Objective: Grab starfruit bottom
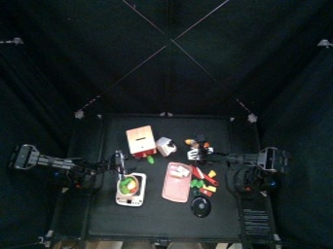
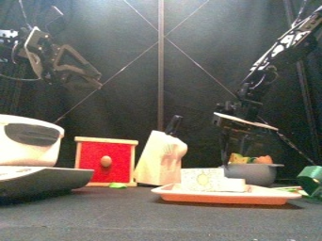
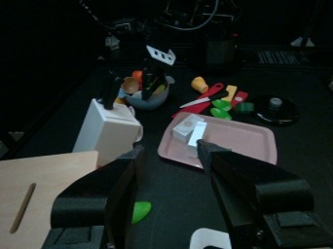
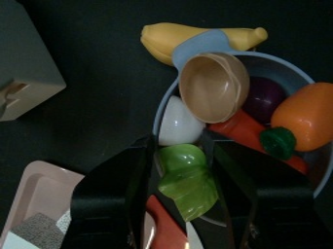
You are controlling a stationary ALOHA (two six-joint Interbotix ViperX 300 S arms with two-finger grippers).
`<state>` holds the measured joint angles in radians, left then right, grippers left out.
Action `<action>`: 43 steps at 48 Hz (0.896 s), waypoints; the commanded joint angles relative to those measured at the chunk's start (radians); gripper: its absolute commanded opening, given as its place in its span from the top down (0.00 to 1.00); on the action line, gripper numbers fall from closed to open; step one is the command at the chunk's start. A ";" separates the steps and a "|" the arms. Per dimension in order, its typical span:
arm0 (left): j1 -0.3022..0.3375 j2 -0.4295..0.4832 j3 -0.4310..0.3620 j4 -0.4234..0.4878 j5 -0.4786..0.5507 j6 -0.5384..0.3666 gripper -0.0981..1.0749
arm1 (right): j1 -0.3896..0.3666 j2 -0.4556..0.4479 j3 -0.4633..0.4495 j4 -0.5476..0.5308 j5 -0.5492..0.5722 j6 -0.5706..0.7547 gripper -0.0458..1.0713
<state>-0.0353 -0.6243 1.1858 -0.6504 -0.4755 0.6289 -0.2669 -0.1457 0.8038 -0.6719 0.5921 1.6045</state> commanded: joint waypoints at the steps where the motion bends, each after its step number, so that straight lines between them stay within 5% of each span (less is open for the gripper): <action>1: 0.002 0.002 -0.011 0.003 -0.009 -0.002 0.19 | 0.028 -0.043 -0.025 0.005 0.026 0.005 0.62; 34: 0.002 0.002 -0.006 0.002 -0.008 -0.003 0.19 | 0.094 -0.138 -0.035 -0.028 0.138 0.002 0.61; 43: 0.002 0.002 -0.006 0.003 -0.003 -0.003 0.19 | 0.173 -0.166 -0.008 -0.087 0.149 -0.002 0.56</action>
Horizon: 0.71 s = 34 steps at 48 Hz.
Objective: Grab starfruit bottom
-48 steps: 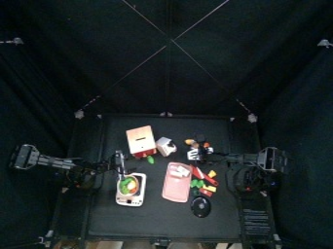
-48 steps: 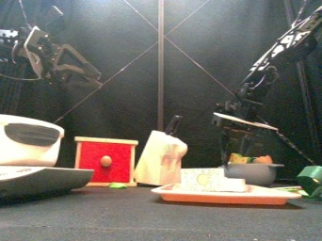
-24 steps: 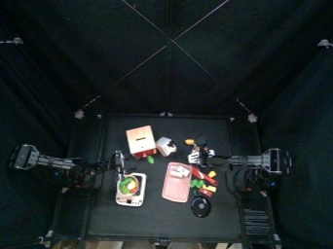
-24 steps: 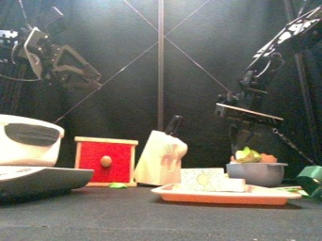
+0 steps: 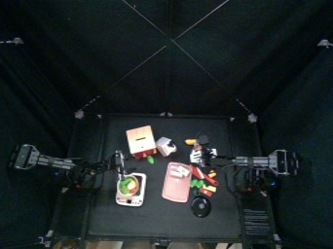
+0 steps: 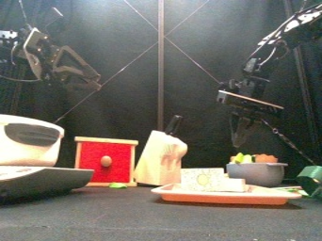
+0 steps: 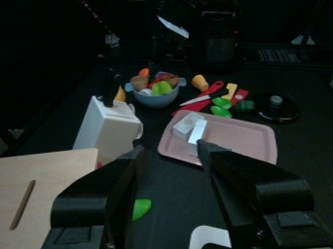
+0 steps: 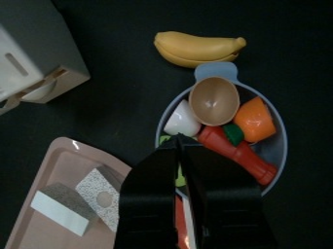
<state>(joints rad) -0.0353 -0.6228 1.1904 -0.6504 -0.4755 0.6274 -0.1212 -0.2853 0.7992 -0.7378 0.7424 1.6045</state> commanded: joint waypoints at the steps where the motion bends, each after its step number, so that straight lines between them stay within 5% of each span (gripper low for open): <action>1: 0.002 0.000 -0.011 0.005 -0.002 0.000 0.19 | 0.035 -0.029 -0.002 -0.031 -0.002 -0.002 0.54; 15: 0.002 0.000 -0.009 0.002 0.002 0.000 0.19 | 0.067 -0.005 0.026 -0.067 -0.002 0.000 0.16; 34: 0.002 0.000 -0.005 0.003 0.002 0.000 0.19 | -0.021 0.112 0.034 -0.074 -0.067 0.000 0.14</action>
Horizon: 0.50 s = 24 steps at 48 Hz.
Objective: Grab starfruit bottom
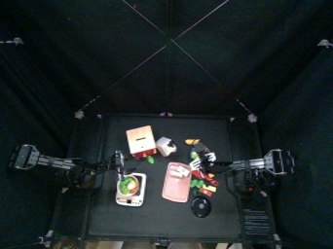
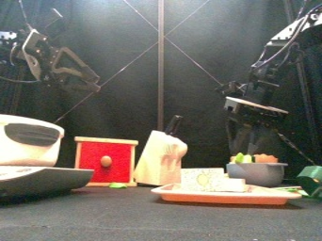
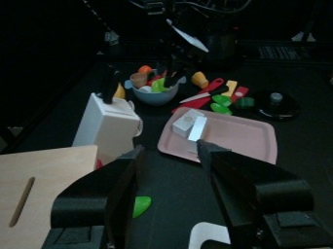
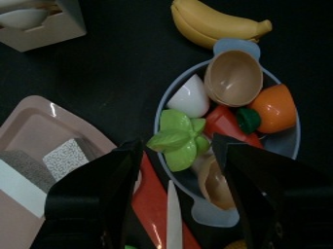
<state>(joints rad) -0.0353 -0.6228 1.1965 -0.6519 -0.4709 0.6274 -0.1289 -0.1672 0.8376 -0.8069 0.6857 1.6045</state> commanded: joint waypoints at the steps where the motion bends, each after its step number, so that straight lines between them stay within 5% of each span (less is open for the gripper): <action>1: 0.002 0.000 -0.012 0.003 -0.003 0.000 0.19 | -0.017 -0.002 -0.003 -0.005 -0.017 0.000 0.14; 10: 0.002 0.000 -0.011 0.003 -0.003 0.000 0.19 | -0.018 0.003 0.008 -0.002 -0.054 0.000 0.17; 24: 0.002 0.000 -0.008 0.003 -0.003 0.000 0.19 | -0.011 -0.029 -0.018 0.006 -0.044 0.000 0.37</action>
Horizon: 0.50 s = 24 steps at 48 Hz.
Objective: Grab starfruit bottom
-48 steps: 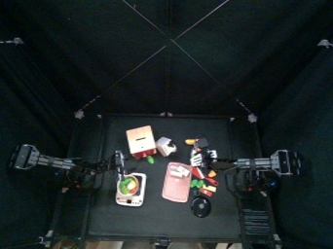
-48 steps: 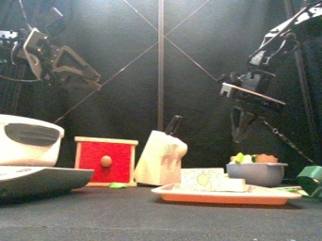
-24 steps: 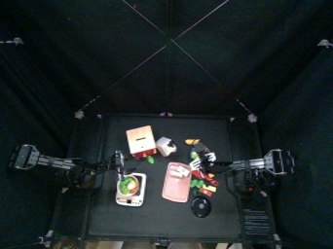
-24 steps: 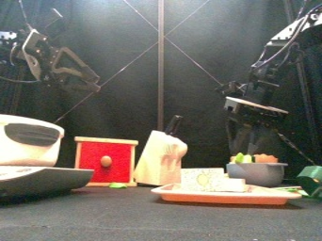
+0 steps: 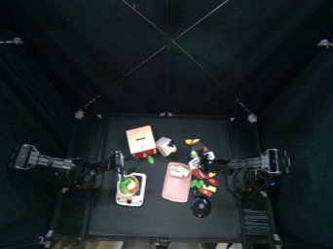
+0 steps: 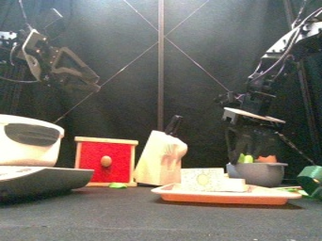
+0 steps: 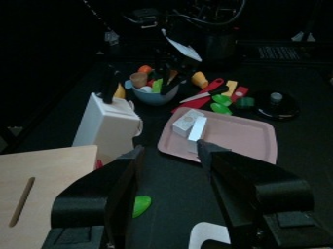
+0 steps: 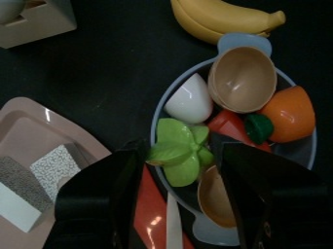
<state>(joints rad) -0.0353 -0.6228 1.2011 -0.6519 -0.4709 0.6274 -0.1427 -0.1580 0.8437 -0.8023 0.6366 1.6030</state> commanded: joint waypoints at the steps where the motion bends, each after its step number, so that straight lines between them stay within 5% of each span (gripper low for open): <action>1: 0.003 0.000 -0.012 0.003 -0.003 -0.002 0.19 | 0.005 -0.044 -0.029 0.002 0.006 0.002 0.37; 24: 0.002 -0.002 -0.009 0.003 -0.003 -0.002 0.19 | 0.043 -0.095 -0.074 -0.023 0.072 0.002 0.38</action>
<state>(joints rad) -0.0353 -0.6228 1.2026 -0.6504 -0.4709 0.6274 -0.1012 -0.2255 0.7992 -0.8161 0.7133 1.6030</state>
